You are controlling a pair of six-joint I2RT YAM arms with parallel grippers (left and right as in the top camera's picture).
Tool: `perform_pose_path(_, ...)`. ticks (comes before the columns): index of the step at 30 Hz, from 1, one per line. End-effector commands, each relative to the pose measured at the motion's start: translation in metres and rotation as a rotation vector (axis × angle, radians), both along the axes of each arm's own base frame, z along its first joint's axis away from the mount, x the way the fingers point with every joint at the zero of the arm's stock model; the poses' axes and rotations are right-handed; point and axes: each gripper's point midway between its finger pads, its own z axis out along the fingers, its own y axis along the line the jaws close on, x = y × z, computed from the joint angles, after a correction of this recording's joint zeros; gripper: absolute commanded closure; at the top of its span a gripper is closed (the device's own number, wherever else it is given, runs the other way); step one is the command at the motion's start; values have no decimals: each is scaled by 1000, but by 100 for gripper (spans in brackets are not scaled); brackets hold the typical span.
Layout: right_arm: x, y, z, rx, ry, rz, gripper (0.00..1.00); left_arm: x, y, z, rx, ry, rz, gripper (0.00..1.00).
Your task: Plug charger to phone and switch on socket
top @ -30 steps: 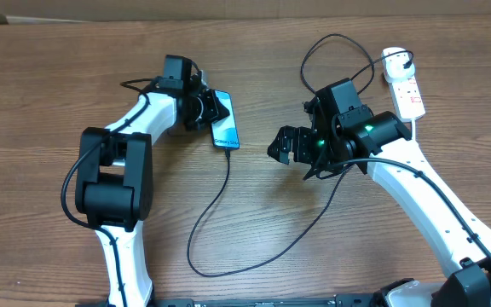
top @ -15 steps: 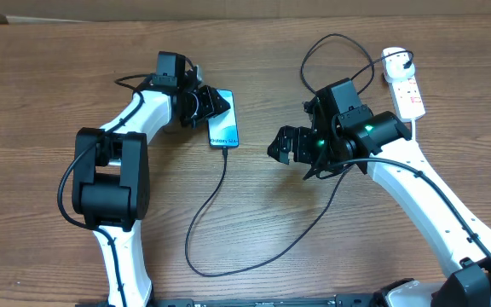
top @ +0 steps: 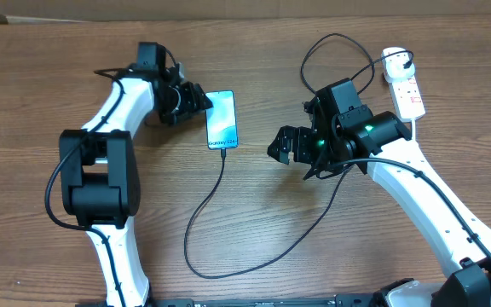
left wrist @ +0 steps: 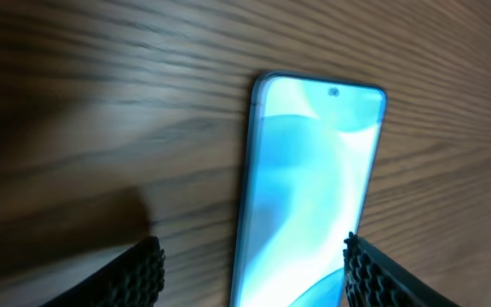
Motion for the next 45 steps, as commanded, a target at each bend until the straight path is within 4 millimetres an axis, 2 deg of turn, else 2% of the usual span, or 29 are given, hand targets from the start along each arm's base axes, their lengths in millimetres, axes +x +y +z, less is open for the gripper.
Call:
perform_pose_path(1,2,3,11,16,-33,10,0,14,12,16,90,-47,-41,38)
perform_pose_path(4,2,3,11,15,-32,9,0,13,18,36,127,-29,-60,42)
perform_pose_path(6,2,2,11,11,-33,7,0,11,24,58,160,-8,-50,38)
perform_pose_path(9,2,-2,11,0,-23,-4,0,8,27,103,167,-7,-45,36)
perform_pose_path(10,1,-5,11,-6,-19,-9,0,8,27,112,167,-12,-45,35)
perform_pose_path(11,1,-8,12,-15,-17,-18,0,7,29,131,176,-28,-40,32)
perform_pose_path(12,0,-12,13,-23,-16,-26,0,7,31,141,186,-36,-37,30)
perform_pose_path(13,-2,-19,16,-32,-18,-42,0,3,35,172,208,-68,-26,15)
perform_pose_path(14,-3,-22,19,-32,-20,-50,0,-1,37,189,219,-87,-17,0)
perform_pose_path(20,-8,-42,50,-5,-94,-102,0,-20,42,270,228,-234,26,0)
perform_pose_path(21,-9,-49,62,5,-127,-124,0,-28,44,289,231,-277,33,0)
perform_pose_path(22,-10,-54,66,6,-140,-139,0,-33,46,298,244,-294,41,0)
perform_pose_path(26,-15,-81,74,-38,-161,-215,0,-60,58,318,301,-307,68,0)
perform_pose_path(29,-17,-105,76,-81,-162,-287,0,-72,61,339,310,-362,73,0)
perform_pose_path(35,-22,-134,73,-98,-116,-381,0,-107,61,385,298,-486,87,0)
perform_pose_path(38,-24,-142,71,-104,-98,-410,0,-127,53,399,261,-524,63,0)
perform_pose_path(41,-25,-147,70,-106,-93,-426,0,-152,41,405,224,-528,25,0)
perform_pose_path(45,-26,-147,70,-107,-86,-427,0,-188,29,392,219,-484,-31,0)
